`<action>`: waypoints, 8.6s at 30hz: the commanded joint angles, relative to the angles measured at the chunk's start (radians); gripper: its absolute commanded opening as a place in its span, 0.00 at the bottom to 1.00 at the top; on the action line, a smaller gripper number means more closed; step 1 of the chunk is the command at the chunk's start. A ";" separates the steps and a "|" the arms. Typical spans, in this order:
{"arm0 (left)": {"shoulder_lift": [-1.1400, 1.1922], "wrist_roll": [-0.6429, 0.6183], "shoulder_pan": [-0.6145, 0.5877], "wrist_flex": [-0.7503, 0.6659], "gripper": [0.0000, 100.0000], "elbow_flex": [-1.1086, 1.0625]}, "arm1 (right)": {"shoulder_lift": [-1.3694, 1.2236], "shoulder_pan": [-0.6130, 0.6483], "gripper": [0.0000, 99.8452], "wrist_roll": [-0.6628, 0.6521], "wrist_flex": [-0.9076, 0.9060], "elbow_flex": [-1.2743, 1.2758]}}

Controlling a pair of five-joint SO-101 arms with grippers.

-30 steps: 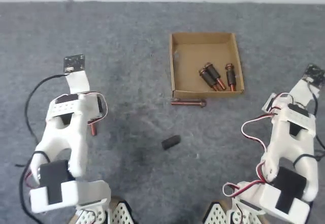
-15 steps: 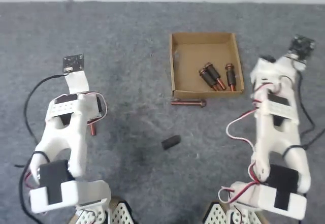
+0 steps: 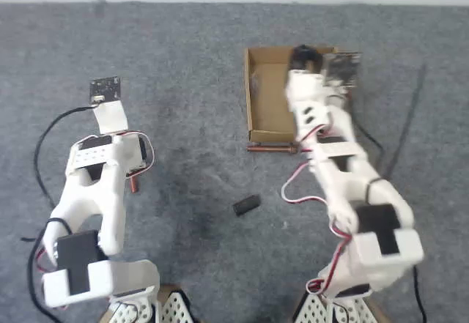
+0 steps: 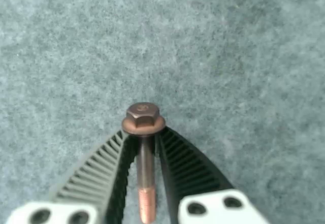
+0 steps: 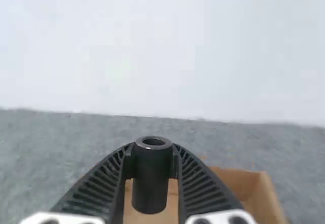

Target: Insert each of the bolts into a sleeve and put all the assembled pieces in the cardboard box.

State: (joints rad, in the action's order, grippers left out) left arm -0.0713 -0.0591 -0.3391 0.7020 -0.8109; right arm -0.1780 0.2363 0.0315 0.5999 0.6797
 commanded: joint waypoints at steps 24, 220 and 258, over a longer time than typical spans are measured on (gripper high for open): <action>-0.055 -0.005 0.003 -0.055 0.01 0.018 | 0.265 0.294 0.01 -0.112 0.506 0.539; -0.770 -0.284 0.910 -0.804 0.01 -0.513 | -0.064 0.168 0.01 -0.195 1.142 0.916; -0.700 -0.282 0.832 -0.973 0.01 -0.526 | -0.054 0.223 0.01 -0.201 1.109 0.957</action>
State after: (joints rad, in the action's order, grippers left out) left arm -0.7741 -0.3337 0.4864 -0.2371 -1.4016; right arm -0.2839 0.4480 -0.1588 1.7016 1.6111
